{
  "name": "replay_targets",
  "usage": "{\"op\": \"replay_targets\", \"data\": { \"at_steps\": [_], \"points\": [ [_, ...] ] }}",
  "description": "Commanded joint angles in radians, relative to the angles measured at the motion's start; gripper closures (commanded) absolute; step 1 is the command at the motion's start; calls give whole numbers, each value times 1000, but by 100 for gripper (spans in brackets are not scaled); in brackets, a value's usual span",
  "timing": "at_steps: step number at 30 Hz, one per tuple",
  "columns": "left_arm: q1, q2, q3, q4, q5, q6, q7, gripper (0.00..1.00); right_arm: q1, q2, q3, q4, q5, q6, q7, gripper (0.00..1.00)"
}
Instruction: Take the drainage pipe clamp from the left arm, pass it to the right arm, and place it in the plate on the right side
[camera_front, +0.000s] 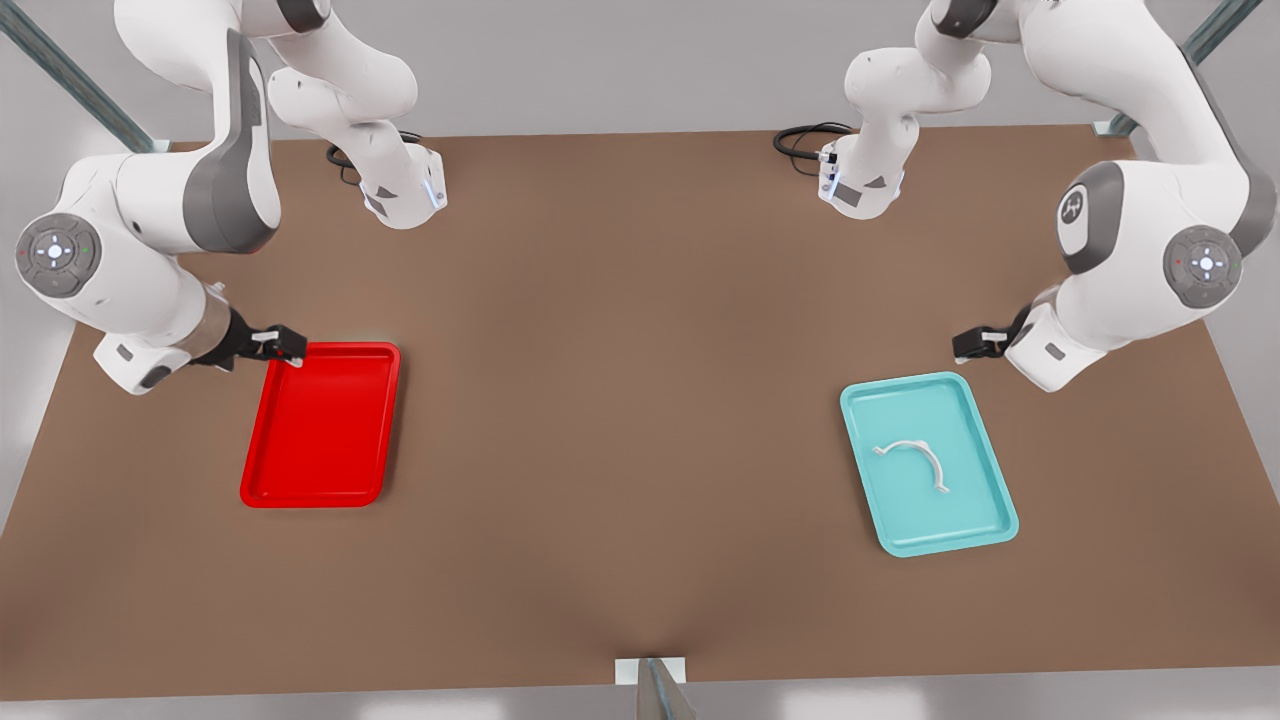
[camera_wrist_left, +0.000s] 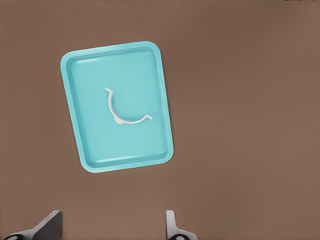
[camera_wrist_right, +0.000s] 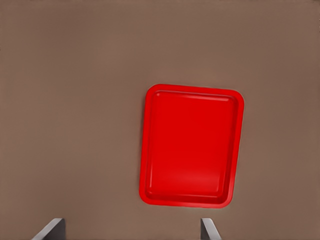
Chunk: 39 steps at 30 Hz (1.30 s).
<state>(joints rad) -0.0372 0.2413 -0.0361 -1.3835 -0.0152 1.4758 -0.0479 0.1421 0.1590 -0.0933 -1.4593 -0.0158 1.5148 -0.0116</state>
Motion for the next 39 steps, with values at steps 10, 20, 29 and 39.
{"op": "replay_targets", "data": {
  "at_steps": [10,20,29,39],
  "points": [
    [66,246,130,-381,-137,948,161,0,-1,5,-2,8,0,42,-14,0],
    [42,392,127,-479,-158,1135,171,0,-9,11,-2,8,4,42,-31,0],
    [30,403,128,-493,-155,1134,194,45,-13,11,-2,8,2,42,-31,0],
    [28,415,127,-491,-157,1134,192,64,-21,13,-2,8,0,42,-36,0]
  ]
}}
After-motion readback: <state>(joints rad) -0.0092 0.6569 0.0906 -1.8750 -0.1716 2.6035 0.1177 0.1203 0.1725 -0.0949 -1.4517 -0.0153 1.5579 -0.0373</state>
